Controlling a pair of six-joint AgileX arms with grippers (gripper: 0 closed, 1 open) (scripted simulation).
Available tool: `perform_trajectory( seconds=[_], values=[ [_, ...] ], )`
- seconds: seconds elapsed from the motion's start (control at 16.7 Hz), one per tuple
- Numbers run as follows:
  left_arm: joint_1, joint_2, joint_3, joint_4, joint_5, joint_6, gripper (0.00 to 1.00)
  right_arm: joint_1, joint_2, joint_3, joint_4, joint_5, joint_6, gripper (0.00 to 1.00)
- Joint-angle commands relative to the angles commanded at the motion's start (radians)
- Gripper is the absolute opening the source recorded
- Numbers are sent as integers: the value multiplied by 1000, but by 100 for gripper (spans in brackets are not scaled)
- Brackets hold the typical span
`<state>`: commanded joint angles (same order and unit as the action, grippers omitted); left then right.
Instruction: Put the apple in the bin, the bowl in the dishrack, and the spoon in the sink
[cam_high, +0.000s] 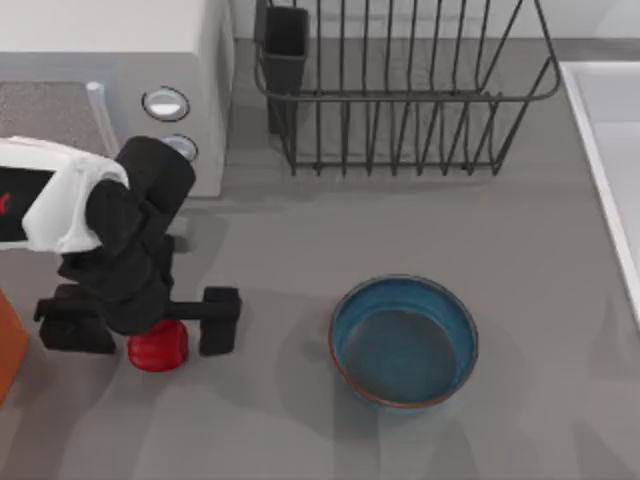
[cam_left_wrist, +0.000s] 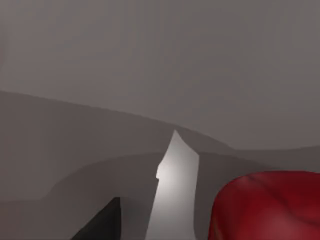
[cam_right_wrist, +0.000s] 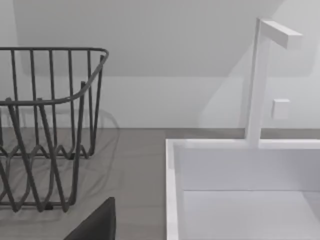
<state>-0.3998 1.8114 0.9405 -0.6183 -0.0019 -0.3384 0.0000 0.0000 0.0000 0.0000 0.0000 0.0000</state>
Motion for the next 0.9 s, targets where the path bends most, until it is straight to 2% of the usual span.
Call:
perform_trajectory(
  seconds=[0.72,0.9],
  values=[
    [0,0,0,0,0,0,2,0,0,0,0,0,0,100],
    [0,0,0,0,0,0,0,0,0,0,0,0,0,100]
  ],
)
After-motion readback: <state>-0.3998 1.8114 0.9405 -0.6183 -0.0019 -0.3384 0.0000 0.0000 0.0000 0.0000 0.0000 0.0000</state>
